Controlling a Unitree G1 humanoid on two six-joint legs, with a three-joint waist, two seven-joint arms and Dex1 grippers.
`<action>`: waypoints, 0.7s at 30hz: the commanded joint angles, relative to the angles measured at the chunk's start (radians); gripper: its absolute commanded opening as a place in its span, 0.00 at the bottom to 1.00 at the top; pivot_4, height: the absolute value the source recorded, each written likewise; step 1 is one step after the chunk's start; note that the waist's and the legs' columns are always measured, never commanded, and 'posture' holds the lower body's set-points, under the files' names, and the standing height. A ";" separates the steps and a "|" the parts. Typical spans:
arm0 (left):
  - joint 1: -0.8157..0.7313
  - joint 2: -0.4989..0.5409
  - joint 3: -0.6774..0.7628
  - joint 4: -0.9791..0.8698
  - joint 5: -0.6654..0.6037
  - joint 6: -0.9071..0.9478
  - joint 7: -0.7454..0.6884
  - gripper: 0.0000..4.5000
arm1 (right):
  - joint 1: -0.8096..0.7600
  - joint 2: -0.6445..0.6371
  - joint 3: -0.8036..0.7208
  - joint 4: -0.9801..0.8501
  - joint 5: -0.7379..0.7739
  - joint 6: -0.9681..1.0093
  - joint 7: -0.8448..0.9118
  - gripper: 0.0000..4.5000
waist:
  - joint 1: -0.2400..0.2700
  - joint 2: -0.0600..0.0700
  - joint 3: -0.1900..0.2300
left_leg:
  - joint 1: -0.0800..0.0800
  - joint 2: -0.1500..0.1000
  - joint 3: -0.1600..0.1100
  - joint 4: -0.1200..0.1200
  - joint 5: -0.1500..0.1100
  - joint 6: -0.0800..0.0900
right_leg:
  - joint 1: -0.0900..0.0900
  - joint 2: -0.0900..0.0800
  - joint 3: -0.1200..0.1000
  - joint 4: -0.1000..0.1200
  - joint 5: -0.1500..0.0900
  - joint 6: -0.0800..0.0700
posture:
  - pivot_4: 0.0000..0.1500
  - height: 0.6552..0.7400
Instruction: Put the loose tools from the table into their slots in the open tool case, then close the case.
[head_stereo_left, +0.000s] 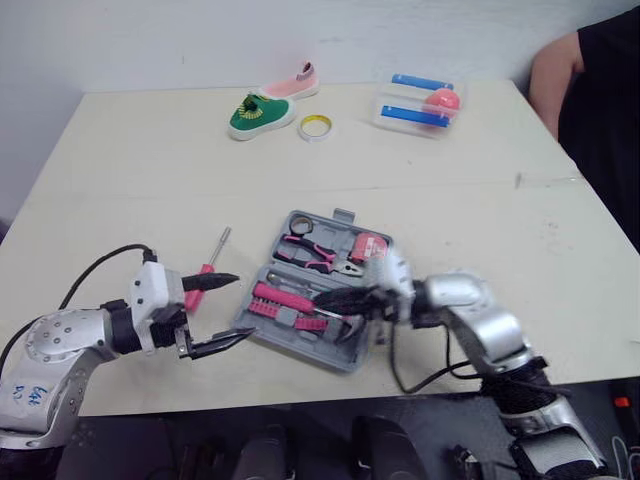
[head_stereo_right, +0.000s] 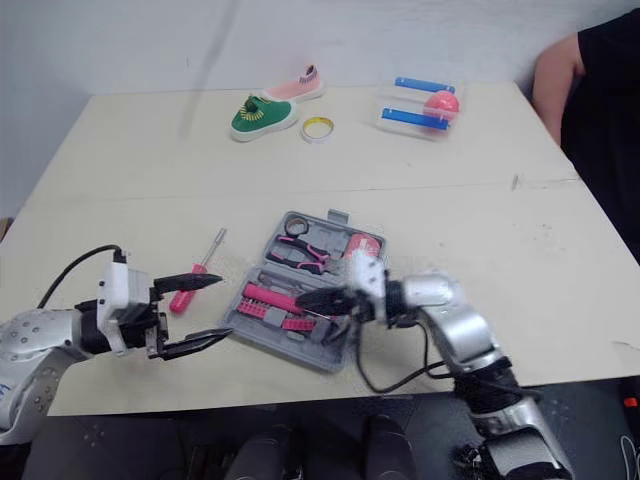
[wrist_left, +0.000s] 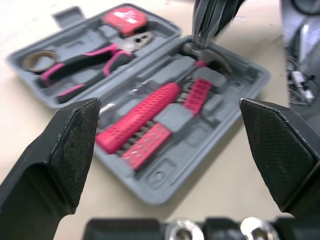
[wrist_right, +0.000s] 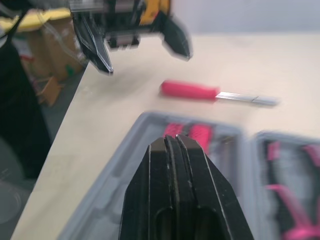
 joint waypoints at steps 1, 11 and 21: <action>0.024 0.006 0.100 0.029 -0.002 -0.025 0.021 1.00 | 0.036 -0.049 -0.104 -0.021 0.088 0.017 0.012 0.03 | 0.000 0.000 0.000 | 0.000 0.000 0.000 0.000 0.000 0.000 | 0.000 0.000 0.000 0.000 0.000 0.000 | 1.00 1.00; 0.279 -0.049 0.502 0.265 0.072 -0.167 0.119 1.00 | 0.228 -0.297 -0.404 0.312 0.026 -0.352 0.108 0.88 | -0.001 -0.003 0.002 | 0.002 0.000 0.006 0.000 -0.001 0.002 | 0.000 0.000 -0.002 -0.005 0.000 0.000 | 1.00 1.00; 0.450 -0.124 0.667 0.402 0.107 -0.266 0.220 1.00 | 0.223 -0.461 -0.573 0.847 -0.030 -0.576 0.051 0.99 | 0.000 -0.006 0.002 | 0.003 0.002 0.004 0.000 -0.009 0.001 | 0.000 -0.002 0.002 -0.007 0.001 -0.001 | 1.00 1.00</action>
